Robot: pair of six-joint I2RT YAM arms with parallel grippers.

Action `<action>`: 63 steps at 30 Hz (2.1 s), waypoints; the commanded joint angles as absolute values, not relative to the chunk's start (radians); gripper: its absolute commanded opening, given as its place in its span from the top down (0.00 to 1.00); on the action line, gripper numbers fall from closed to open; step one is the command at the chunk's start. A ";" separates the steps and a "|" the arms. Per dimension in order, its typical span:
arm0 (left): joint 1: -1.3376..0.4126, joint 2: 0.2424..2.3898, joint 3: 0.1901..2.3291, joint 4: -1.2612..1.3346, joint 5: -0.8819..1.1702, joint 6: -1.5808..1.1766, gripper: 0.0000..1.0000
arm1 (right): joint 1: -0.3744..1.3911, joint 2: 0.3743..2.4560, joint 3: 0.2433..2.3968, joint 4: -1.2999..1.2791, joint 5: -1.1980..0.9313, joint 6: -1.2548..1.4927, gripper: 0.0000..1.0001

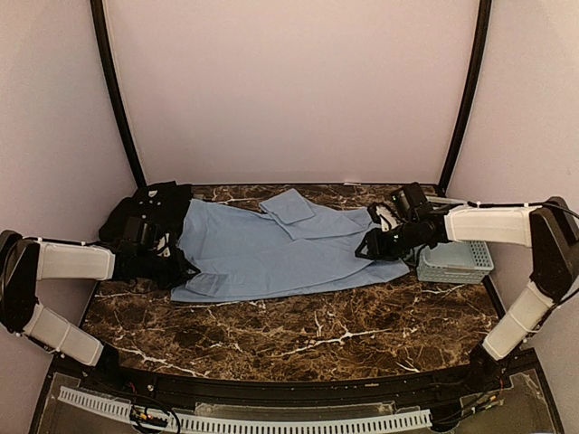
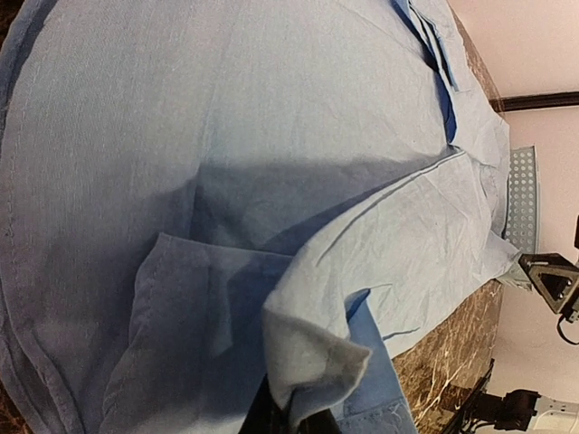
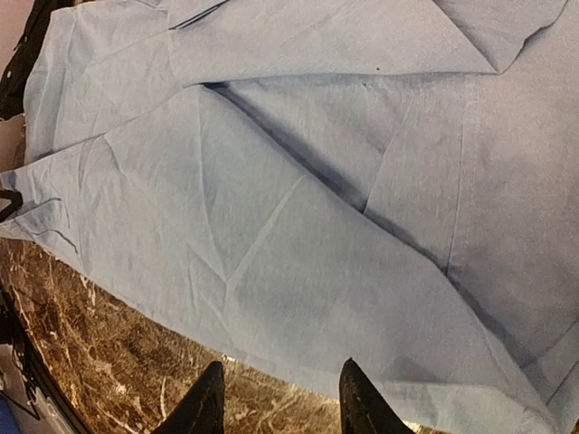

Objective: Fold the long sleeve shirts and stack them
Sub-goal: Fold the sleeve of the 1/3-folded shirt, then move the 1/3-folded shirt to the center of the board.

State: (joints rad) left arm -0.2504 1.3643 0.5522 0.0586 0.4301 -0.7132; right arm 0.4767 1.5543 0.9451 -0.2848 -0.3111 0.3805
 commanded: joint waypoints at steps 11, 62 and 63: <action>-0.239 1.356 0.567 0.009 0.306 -0.638 0.83 | 0.434 1.701 0.879 -0.162 -0.252 0.349 0.63; -0.473 1.280 0.441 -0.110 0.189 -0.673 0.37 | 0.679 1.376 0.531 -0.306 0.041 0.642 0.63; -0.476 1.255 0.431 -0.139 0.186 -0.679 0.37 | 0.690 1.340 0.519 -0.330 0.051 0.657 0.63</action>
State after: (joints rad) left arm -0.4625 1.3544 0.4984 0.0647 0.2165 -0.6308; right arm 0.6426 1.4212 0.5793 -0.1398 -0.0086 0.5453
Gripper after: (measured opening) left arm 0.634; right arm 0.368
